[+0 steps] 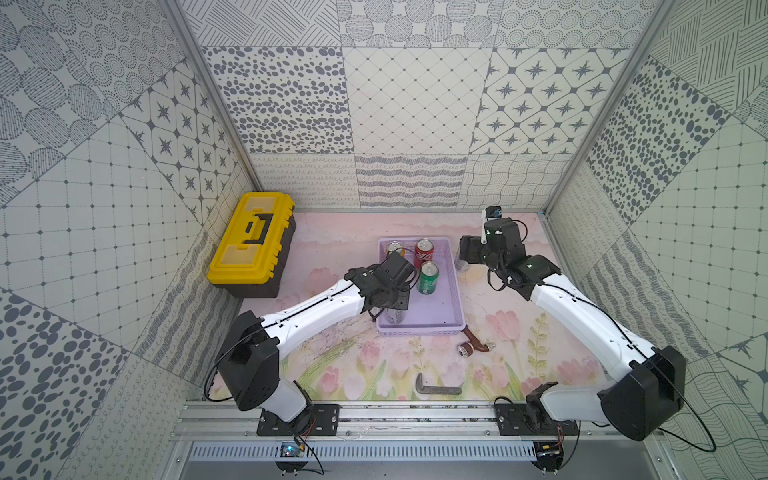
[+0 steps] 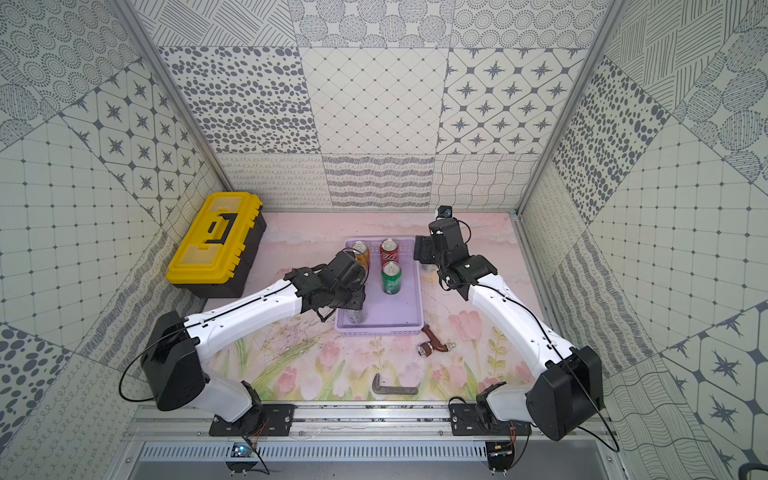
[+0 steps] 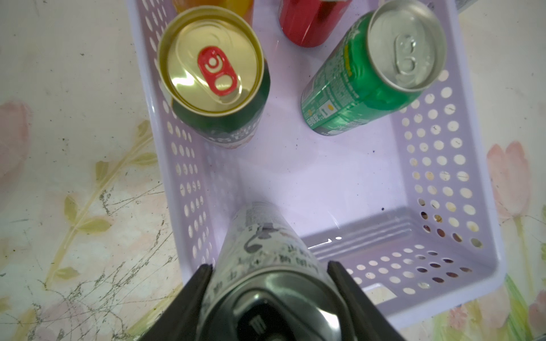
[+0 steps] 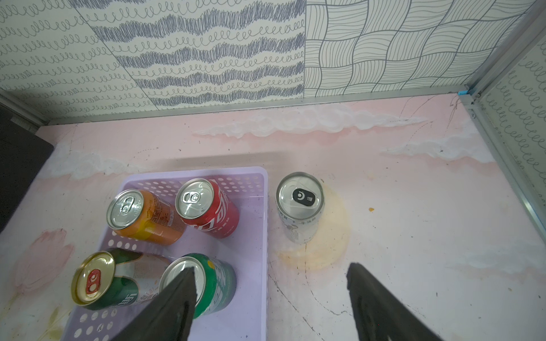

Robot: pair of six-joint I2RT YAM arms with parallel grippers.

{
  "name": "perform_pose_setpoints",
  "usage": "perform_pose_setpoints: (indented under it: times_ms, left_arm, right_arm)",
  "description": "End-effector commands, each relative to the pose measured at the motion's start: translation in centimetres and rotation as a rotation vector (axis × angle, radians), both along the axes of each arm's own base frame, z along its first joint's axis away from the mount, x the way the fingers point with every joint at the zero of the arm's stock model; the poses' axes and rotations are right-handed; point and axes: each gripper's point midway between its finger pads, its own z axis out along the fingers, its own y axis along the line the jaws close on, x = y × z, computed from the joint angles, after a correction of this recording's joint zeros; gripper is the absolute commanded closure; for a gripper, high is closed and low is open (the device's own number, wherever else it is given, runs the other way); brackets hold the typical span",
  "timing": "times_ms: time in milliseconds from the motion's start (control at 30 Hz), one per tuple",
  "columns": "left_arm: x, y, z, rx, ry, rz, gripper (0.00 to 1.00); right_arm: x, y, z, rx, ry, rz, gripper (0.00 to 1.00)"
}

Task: Take out the drinks from the basket
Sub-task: Pick up the drink from the basket, then place the drink at the center of the board.

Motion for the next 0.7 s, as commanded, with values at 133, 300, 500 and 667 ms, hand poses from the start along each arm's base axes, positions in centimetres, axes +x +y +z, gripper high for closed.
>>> perform_pose_setpoints:
  times_ms: [133, 300, 500, 667]
  left_arm:
    - [1.5, 1.1, 8.5, -0.029, -0.177, 0.028, 0.54]
    - [4.0, 3.8, 11.0, -0.038, -0.236, 0.112, 0.54]
    - [8.7, 7.5, 12.1, -0.03, -0.304, 0.256, 0.53]
    - [12.3, 9.1, 10.7, 0.015, -0.302, 0.344, 0.53]
  right_arm:
    - [0.1, 0.1, 1.0, 0.017, -0.044, -0.004, 0.16]
    - [0.0, 0.1, 1.1, 0.02, -0.049, -0.006, 0.16]
    - [-0.1, -0.1, 1.2, 0.02, -0.055, -0.011, 0.16]
    - [-0.3, -0.5, 1.5, 0.017, -0.066, -0.019, 0.16]
